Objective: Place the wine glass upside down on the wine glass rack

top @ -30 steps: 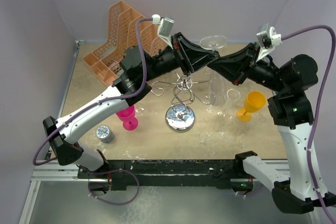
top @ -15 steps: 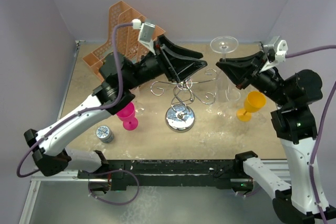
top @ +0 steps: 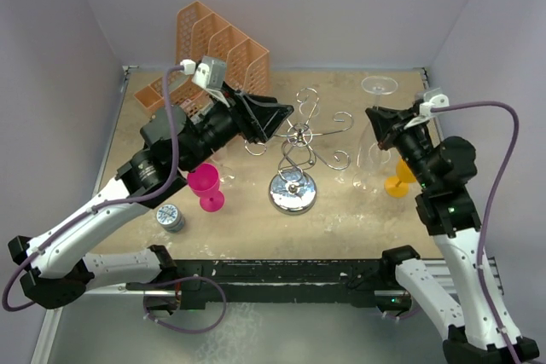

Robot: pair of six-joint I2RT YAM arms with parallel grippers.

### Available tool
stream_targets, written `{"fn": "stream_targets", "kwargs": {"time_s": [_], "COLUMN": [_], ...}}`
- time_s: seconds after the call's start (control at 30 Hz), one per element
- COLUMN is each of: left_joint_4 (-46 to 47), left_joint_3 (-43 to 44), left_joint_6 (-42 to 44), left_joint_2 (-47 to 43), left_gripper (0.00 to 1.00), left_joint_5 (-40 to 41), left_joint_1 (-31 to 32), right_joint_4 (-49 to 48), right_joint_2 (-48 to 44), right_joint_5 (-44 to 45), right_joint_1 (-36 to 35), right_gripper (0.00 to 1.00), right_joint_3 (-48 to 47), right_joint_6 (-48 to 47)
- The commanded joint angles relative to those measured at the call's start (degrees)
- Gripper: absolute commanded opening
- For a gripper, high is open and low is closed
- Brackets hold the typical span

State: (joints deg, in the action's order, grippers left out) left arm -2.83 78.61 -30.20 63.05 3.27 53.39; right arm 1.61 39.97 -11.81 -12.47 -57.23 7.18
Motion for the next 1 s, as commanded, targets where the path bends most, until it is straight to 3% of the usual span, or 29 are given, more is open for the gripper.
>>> {"fn": "stream_targets", "kwargs": {"time_s": [0.0, 0.4, 0.77, 0.97], "left_joint_4": [-2.75, -5.41, -7.49, -8.51], "left_joint_3": [-2.09, -3.68, -4.28, -4.03], "left_joint_6": [1.56, 2.65, 3.13, 4.1], "left_joint_2": [-2.34, -4.9, -7.32, -7.62], "left_gripper": [0.52, 0.53, 0.53, 0.53], "left_joint_5": [6.09, 12.39, 15.05, 17.02], "left_joint_1": [0.23, 0.23, 0.21, 0.23], "right_joint_4": [-11.36, -26.15, -45.1, -51.92], "right_joint_2": [-1.61, -3.39, 0.48, 4.63], "right_joint_5": [4.09, 5.62, -6.74, -8.21], "right_joint_1": [0.07, 0.07, 0.02, 0.08], "right_gripper": [0.0, 0.0, 0.0, 0.0], "right_joint_3": [6.23, 21.14, 30.05, 31.17], "right_joint_6": [1.16, 6.18, 8.38, 13.28]}}
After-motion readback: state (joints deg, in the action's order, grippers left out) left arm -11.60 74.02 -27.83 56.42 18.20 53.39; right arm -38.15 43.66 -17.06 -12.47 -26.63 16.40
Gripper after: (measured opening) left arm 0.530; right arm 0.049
